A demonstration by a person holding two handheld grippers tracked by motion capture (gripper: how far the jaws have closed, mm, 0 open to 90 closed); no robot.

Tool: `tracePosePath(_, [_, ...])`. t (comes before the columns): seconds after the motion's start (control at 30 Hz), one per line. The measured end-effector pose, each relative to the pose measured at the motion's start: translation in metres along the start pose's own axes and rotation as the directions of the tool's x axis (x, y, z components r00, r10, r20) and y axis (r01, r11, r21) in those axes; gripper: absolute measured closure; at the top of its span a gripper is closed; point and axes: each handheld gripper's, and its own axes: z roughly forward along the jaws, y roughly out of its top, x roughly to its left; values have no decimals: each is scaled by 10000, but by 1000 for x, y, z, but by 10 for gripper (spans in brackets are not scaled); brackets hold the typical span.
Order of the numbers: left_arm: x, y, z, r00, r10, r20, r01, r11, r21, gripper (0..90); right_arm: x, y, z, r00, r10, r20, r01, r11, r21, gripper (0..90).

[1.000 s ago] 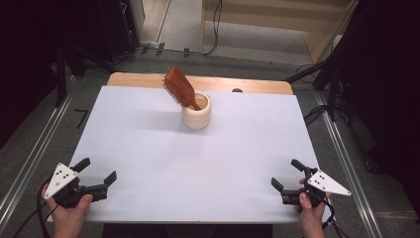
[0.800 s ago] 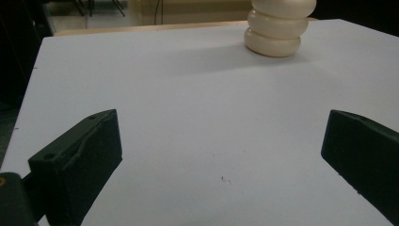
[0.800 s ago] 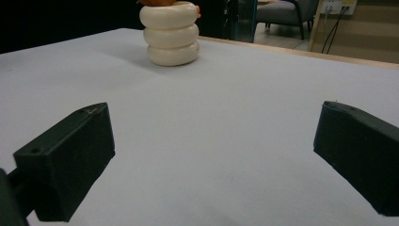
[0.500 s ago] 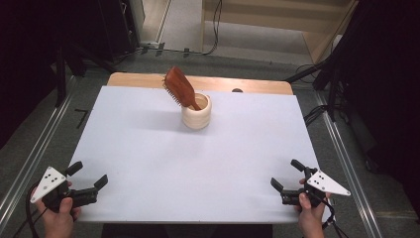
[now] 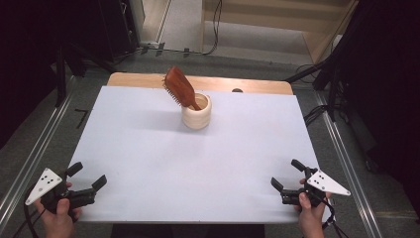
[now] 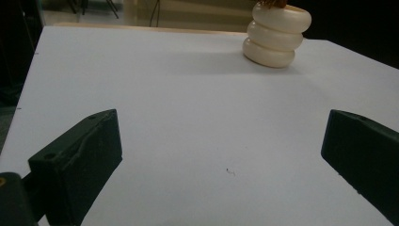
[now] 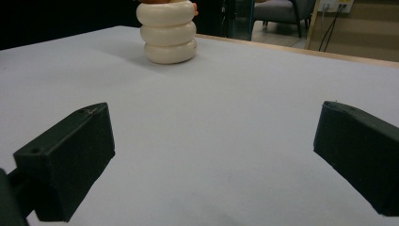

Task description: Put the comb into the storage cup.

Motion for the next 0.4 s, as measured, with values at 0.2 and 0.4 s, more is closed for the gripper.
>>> tracePosePath(0.2, [0, 0, -1, 9999, -1, 101, 3, 9999, -121, 0, 0, 0, 1, 9999, -16, 140, 15, 10000, 69, 0])
tracePosePath(0.4, [1, 0, -1, 9998, -156, 156, 159, 9997, -181, 0, 1, 1, 5, 9995, -111, 305, 99, 9992, 383, 0])
